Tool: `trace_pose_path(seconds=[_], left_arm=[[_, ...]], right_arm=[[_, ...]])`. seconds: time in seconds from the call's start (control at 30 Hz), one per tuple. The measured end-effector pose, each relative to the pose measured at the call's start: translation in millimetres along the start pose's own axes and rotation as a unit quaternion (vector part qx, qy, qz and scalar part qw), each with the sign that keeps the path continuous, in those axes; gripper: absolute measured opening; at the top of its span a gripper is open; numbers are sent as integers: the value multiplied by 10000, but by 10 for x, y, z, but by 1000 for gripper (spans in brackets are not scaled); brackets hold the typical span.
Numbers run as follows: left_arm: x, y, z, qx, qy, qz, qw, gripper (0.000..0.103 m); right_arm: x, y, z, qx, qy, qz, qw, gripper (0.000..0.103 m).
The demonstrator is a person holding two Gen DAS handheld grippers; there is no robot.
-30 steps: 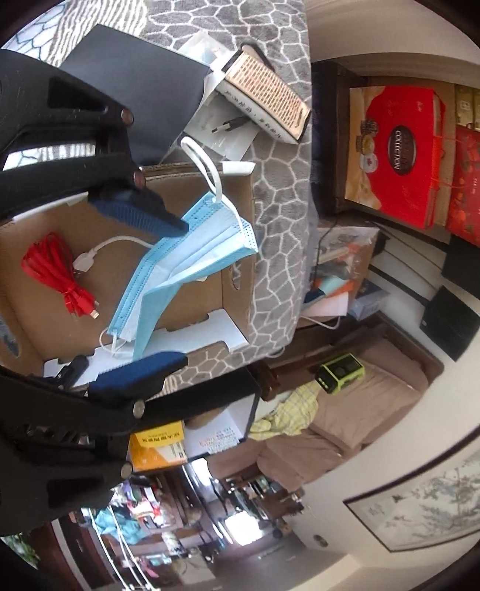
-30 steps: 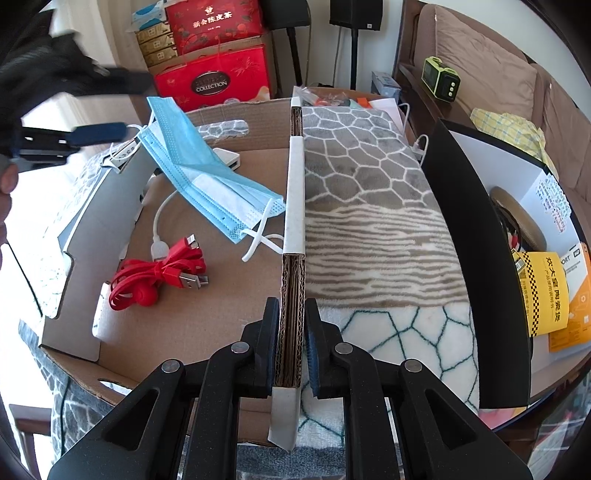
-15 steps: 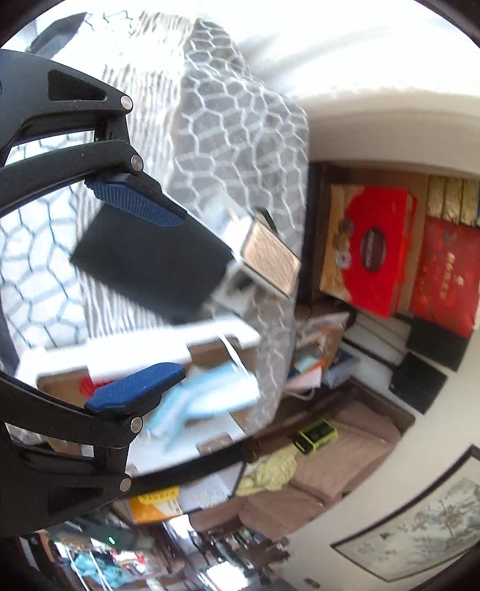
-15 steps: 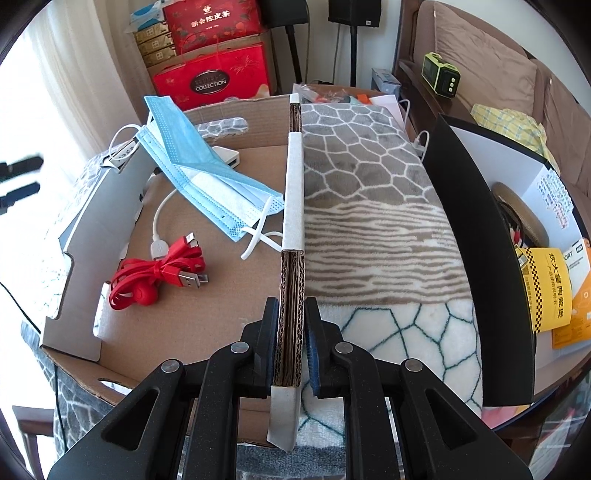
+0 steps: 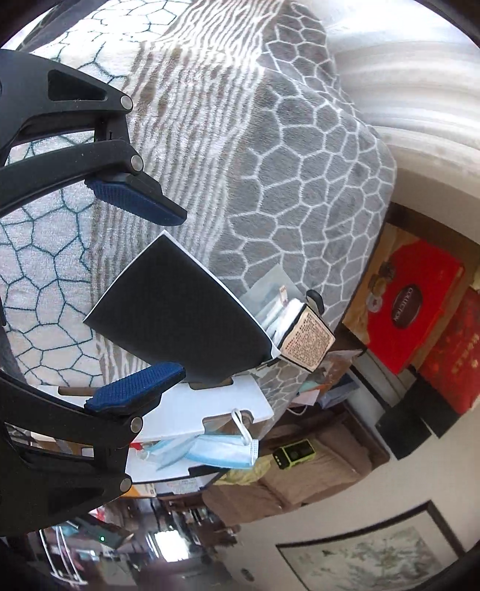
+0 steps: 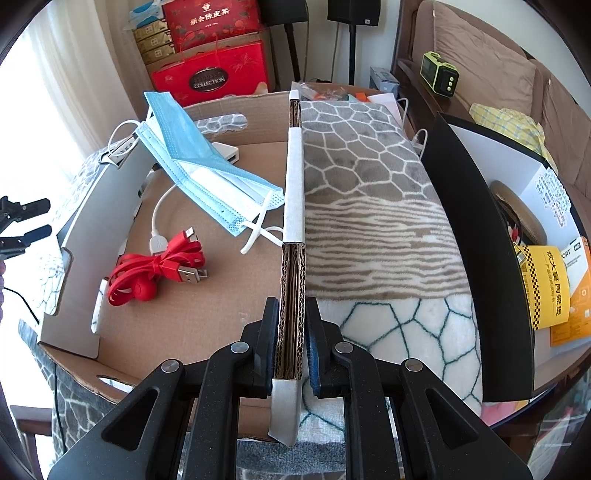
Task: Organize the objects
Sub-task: 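Grasp the black pad with the left tool and lift it toward the box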
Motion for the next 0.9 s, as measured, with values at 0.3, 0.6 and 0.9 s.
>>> trace_pose_path(seconds=[0.3,0.6,0.9], left_arm=[[-76,224,52,-877,-520,402,9940,67],[-107,245,-43,-1393,-697,353,9872,38],[-58,-42,-233,-1145,-359,-233,9925,1]], right_arm=[[-7,0,0,-49,-11,22,10000,12],[3,6,2,-88,-23,38,10000,13],[3,11,4,-85,-31,42,10000,13]])
Point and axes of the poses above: each gripper's, at about its wrist camera, not at the fingertips, and y roughly the way its jaws point, z to its left, x to its top, the point moved 9 cm from there along y, roughly the way its jaws point, and after that the axes turned 14 degrees about x, right-handed, at the moved point
